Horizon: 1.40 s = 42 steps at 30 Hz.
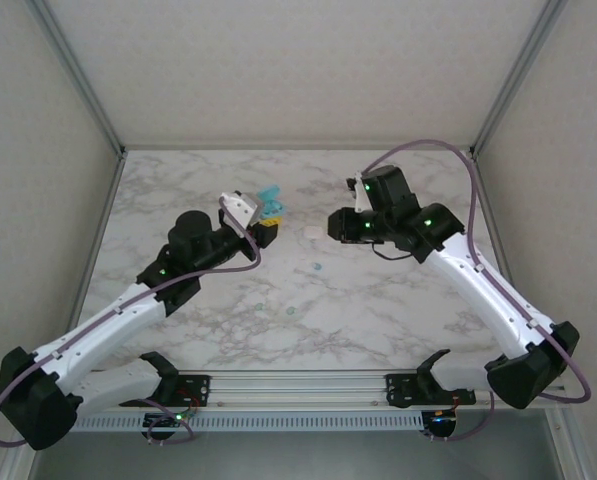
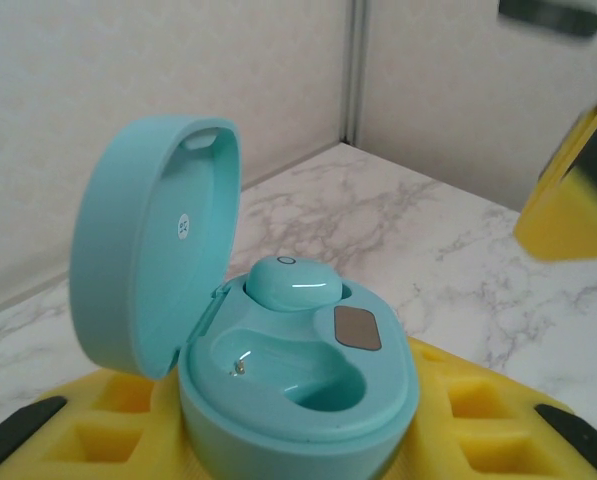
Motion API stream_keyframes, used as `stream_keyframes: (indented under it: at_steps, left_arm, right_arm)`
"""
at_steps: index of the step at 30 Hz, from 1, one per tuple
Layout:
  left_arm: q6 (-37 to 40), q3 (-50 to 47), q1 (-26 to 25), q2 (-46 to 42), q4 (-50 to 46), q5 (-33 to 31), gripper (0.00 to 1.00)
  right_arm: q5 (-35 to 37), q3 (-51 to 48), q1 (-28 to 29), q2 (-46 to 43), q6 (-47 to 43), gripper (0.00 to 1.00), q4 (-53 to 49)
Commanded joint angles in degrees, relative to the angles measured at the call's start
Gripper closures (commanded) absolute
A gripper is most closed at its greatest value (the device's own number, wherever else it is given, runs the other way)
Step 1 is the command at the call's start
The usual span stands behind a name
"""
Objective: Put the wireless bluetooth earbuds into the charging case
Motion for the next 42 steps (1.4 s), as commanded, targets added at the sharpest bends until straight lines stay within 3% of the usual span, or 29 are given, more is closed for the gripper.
stream_keyframes:
  at_steps: [1, 13, 17, 28, 42]
  left_arm:
    - [-1.59, -1.25, -0.23, -3.54, -1.42, -4.09, 0.93]
    - [-1.65, -2.36, -0.17, -12.94, -7.25, -6.94, 0.92]
    - [-1.48, -2.75, -0.17, -15.14, -8.75, -8.22, 0.91]
    - [-0.85, -2.50, -0.17, -15.73, -9.60, -8.37, 0.91]
    - [-0.76, -2.53, -0.17, -16.13, -10.03, -8.08, 0.91]
  right_arm:
    - [0.42, -5.86, -3.13, 3.41, -3.95, 0.72, -0.43]
    - [-6.84, 1.62, -3.38, 29.51, -12.17, 0.65, 0.42]
    - [-2.59, 5.28, -2.62, 36.03, -10.84, 0.63, -2.33]
    - [-1.80, 8.97, -0.53, 42.31, -5.41, 0.60, -3.14]
    - [2.47, 13.42, 2.11, 46.88, -3.95, 0.63, -6.06]
